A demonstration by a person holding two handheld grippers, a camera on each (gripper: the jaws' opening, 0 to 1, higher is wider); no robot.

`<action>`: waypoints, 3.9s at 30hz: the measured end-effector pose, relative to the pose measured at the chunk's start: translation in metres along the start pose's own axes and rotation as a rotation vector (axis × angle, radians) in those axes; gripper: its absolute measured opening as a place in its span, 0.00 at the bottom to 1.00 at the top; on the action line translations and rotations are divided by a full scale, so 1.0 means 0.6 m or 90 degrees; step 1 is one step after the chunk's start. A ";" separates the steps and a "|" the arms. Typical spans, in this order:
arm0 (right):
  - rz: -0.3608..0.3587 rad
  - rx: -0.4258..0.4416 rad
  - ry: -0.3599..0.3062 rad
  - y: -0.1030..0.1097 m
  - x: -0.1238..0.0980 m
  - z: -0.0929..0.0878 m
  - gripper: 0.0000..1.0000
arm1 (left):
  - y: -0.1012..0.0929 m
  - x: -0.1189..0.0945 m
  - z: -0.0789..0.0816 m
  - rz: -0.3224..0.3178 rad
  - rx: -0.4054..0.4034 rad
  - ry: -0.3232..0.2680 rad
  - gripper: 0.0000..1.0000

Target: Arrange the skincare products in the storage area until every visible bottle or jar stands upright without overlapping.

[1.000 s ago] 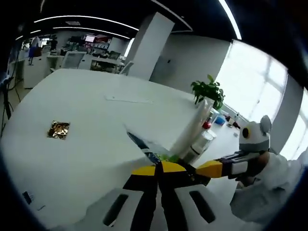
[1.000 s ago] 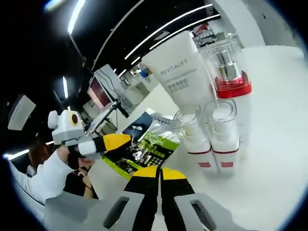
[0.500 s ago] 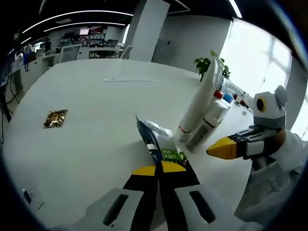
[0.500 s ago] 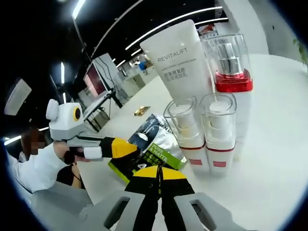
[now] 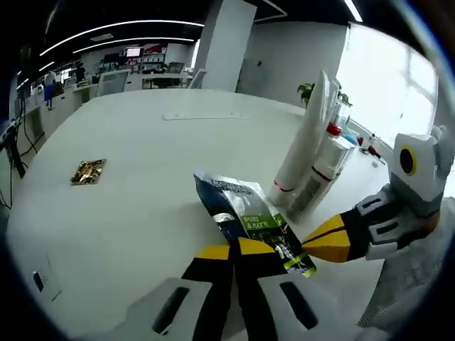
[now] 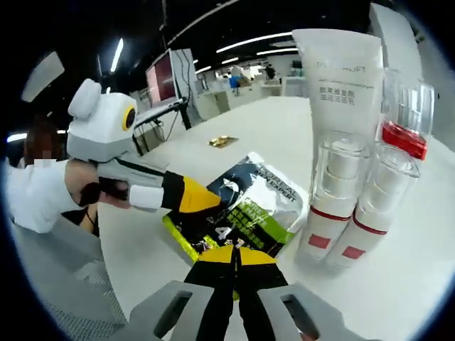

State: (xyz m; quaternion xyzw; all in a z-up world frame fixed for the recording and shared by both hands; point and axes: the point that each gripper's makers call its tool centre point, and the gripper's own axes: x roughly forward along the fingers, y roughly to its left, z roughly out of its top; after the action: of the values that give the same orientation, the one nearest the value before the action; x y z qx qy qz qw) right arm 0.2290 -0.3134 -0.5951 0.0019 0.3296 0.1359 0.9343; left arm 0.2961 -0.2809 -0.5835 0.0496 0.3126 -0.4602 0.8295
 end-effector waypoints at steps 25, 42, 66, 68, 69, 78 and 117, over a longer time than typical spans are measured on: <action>-0.026 -0.096 0.046 -0.017 0.022 -0.026 0.00 | 0.000 0.015 -0.024 -0.003 0.098 0.033 0.10; -0.020 -0.073 0.039 -0.018 0.022 -0.026 0.00 | -0.036 0.019 -0.019 -0.055 0.174 0.036 0.21; -0.034 -0.071 0.030 -0.027 0.025 -0.022 0.00 | -0.039 0.036 -0.049 -0.082 0.173 0.059 0.35; -0.036 -0.070 0.029 -0.028 0.026 -0.022 0.00 | -0.042 0.036 -0.050 -0.084 0.172 0.059 0.37; -0.038 -0.070 0.029 -0.029 0.026 -0.021 0.00 | -0.044 0.036 -0.050 -0.088 0.177 0.058 0.38; -0.039 -0.090 0.036 -0.029 0.025 -0.021 0.00 | -0.060 0.034 -0.039 -0.116 0.180 0.040 0.36; -0.044 -0.110 -0.071 0.026 -0.086 0.060 0.38 | -0.071 -0.089 0.041 -0.095 0.199 -0.032 0.60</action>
State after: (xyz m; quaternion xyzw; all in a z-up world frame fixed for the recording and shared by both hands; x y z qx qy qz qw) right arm 0.2086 -0.3084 -0.5337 -0.0824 0.2639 0.1311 0.9520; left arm 0.2535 -0.2750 -0.5248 0.1433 0.2188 -0.5647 0.7828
